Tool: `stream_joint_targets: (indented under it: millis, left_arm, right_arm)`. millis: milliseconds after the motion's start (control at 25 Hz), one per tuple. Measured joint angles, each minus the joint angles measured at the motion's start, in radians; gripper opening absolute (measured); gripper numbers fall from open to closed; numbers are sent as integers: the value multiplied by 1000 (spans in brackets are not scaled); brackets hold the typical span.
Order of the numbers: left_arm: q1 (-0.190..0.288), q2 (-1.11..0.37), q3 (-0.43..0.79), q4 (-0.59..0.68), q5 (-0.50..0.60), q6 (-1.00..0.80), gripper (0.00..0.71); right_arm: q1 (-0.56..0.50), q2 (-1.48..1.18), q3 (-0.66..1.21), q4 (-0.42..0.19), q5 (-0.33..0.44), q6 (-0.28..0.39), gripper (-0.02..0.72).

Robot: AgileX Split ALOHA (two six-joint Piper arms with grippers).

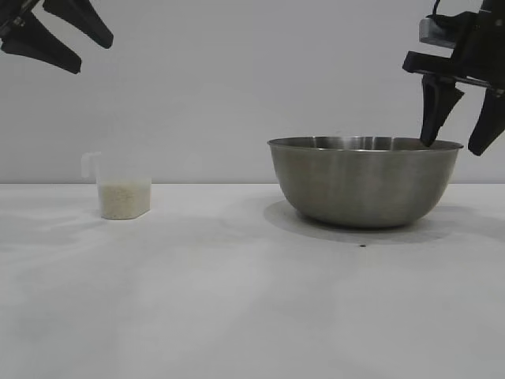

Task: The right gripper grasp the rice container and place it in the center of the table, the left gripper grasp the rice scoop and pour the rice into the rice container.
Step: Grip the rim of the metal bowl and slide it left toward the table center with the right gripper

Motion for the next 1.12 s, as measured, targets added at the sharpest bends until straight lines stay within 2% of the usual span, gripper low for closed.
stream_joint_targets:
  millis: [40,80,440,480,680,840,880,1000,1080,1120]
  left_arm:
    - [0,0,0,0,0,0,384]
    - [0,0,0,0,0,0,384]
    - [0,0,0,0,0,-2,384]
    - [0,0,0,0,0,-2,384]
    - [0,0,0,0,0,-2,384]
    - [0,0,0,0,0,-2,384]
    - [0,0,0,0,0,-2,384]
    - [0,0,0,0,0,-2,384]
    - [0,0,0,0,0,-2,384]
    - [0,0,0,0,0,-2,384]
  right_arm:
    - [0,7,0,10,-5,0,444]
    - [0,12,0,21,-8,0,398]
    - [0,72,0,80,-37,0,403]
    - [0,75,0,89,-44,0,329]
    - [0,77,0,97,-53,2,175]
    - [0,77,0,98,-53,2,192]
    - [0,77,0,98,-53,2,151]
    - [0,77,0,99,-53,2,166]
    - [0,77,0,99,-53,2,90]
    - [0,77,0,101,-55,4,94]
